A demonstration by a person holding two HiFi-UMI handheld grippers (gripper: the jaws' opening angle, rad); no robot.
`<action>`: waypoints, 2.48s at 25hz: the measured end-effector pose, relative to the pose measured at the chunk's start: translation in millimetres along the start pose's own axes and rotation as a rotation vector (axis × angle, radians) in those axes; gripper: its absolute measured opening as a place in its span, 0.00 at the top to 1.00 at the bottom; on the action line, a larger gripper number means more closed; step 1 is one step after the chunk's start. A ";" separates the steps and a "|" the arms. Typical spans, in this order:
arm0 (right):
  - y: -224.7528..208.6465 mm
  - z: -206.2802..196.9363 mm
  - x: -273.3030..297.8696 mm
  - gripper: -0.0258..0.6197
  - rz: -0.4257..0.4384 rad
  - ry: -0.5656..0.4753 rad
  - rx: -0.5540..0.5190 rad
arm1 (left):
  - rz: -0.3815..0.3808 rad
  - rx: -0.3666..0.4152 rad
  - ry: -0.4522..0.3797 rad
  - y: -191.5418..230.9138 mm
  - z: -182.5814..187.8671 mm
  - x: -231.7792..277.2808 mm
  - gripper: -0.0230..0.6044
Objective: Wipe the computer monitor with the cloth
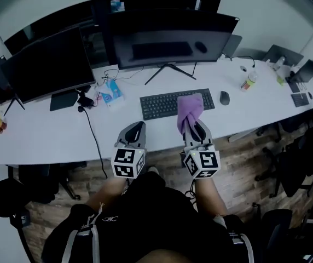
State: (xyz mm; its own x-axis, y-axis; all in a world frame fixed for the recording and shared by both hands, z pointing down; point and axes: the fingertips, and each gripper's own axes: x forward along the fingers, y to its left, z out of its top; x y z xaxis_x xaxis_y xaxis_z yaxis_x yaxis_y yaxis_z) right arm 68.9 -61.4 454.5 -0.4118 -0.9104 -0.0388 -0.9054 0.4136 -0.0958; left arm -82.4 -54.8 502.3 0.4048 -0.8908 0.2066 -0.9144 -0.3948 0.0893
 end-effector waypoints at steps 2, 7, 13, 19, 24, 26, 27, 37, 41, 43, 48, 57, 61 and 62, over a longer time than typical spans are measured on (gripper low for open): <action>-17.9 2.9 39.5 0.86 0.021 0.018 -0.002 | 0.009 -0.017 0.001 13.6 13.9 38.5 0.94; -56.7 32.2 114.2 0.86 0.050 0.023 -0.005 | 0.018 -0.019 -0.019 34.1 67.6 113.4 0.94; -79.1 53.6 160.9 0.86 0.133 0.017 -0.023 | 0.079 -0.030 -0.018 40.6 93.7 153.4 0.94; -95.0 78.9 211.7 0.86 0.267 0.008 -0.056 | 0.180 -0.043 -0.060 46.0 124.1 181.9 0.94; -91.7 100.6 242.7 0.86 0.376 -0.022 -0.120 | 0.271 -0.053 -0.086 54.3 134.7 185.5 0.94; -84.9 106.8 252.4 0.86 0.433 -0.022 -0.164 | 0.307 -0.067 -0.083 59.4 131.3 181.3 0.94; -80.6 109.9 257.2 0.86 0.460 -0.022 -0.201 | 0.323 -0.073 -0.079 61.9 128.1 178.5 0.94; -18.6 168.6 298.5 0.86 0.636 -0.147 -0.619 | 0.467 -0.137 -0.075 86.4 105.0 128.7 0.94; 12.4 195.0 313.4 0.86 0.647 -0.195 -0.778 | 0.513 -0.164 -0.086 94.4 97.3 107.0 0.94; 29.8 204.3 321.6 0.86 0.648 -0.218 -0.864 | 0.534 -0.175 -0.092 98.9 93.6 95.4 0.94; 73.2 219.2 346.3 0.86 0.627 -0.256 -1.043 | 0.586 -0.184 -0.095 111.0 84.2 66.7 0.94; 127.1 213.3 403.7 0.86 0.479 -0.244 -1.338 | 0.602 -0.215 -0.115 122.5 76.0 42.0 0.94; 130.4 198.8 430.4 0.86 0.429 -0.158 -1.390 | 0.601 -0.222 -0.121 129.9 74.9 36.0 0.94; 130.4 195.8 436.6 0.86 0.417 -0.137 -1.395 | 0.601 -0.224 -0.123 132.3 74.6 34.8 0.94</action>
State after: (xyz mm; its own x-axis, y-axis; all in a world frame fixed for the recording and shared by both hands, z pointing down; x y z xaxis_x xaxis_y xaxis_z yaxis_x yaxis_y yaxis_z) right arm -208.8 -405.7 230.3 -0.7232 -0.6862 0.0784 -0.1211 0.2377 0.9638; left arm -189.1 -154.9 448.7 -0.1916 -0.9662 0.1723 -0.9545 0.2243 0.1967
